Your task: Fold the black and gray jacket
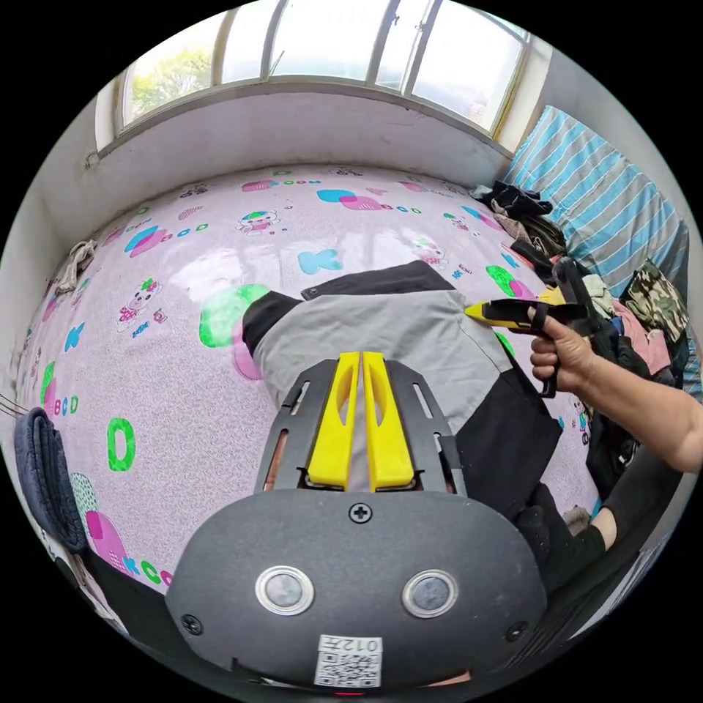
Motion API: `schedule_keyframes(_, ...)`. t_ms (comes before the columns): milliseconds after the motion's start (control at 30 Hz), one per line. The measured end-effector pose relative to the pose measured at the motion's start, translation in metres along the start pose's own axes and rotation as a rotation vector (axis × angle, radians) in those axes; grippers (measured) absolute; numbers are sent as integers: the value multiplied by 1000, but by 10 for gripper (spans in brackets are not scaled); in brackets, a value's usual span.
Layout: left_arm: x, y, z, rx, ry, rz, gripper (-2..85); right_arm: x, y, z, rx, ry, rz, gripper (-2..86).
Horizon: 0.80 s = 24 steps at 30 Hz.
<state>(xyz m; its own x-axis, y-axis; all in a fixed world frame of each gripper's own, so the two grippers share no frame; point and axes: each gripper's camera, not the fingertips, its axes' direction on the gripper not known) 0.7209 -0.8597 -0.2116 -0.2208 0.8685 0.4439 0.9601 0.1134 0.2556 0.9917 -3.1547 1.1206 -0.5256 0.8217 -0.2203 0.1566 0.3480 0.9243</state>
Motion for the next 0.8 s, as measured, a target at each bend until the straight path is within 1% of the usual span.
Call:
schedule_keyframes(67,-10,-23,3,-5,-25,13,7,44,21,-1,-13,21,45,-7)
schedule_keyframes(133,-19,-44,9,-25,-57,17,7,71,32,-4,-1,0,71,-7)
schedule_keyframes(233,-38,-75,21,-91,-76,19,6,97,44,-11,-19,40,58,-7)
schedule_keyframes(367,-76,-100,31,-181,6,-15,6,140,62,-30,-39,58,45,-8)
schedule_keyframes(467,-105,-109,8,-143,101,-59,10,171,79,-46,-39,48,59,-7)
schedule_keyframes(567,-147,-101,-38,-18,130,-200,18,188,96,-68,-43,67,53,-5)
schedule_keyframes(633,-181,-86,-60,23,161,-323,27,192,109,-93,-9,118,45,-3)
schedule_keyframes(700,-229,-60,-75,52,241,-501,47,182,130,-126,76,175,-16,-2)
schedule_keyframes(733,-239,-53,-77,59,264,-537,53,171,145,-143,111,178,-92,-2)
schedule_keyframes(800,-272,-31,-74,52,354,-639,81,156,164,-149,85,141,-209,-2)
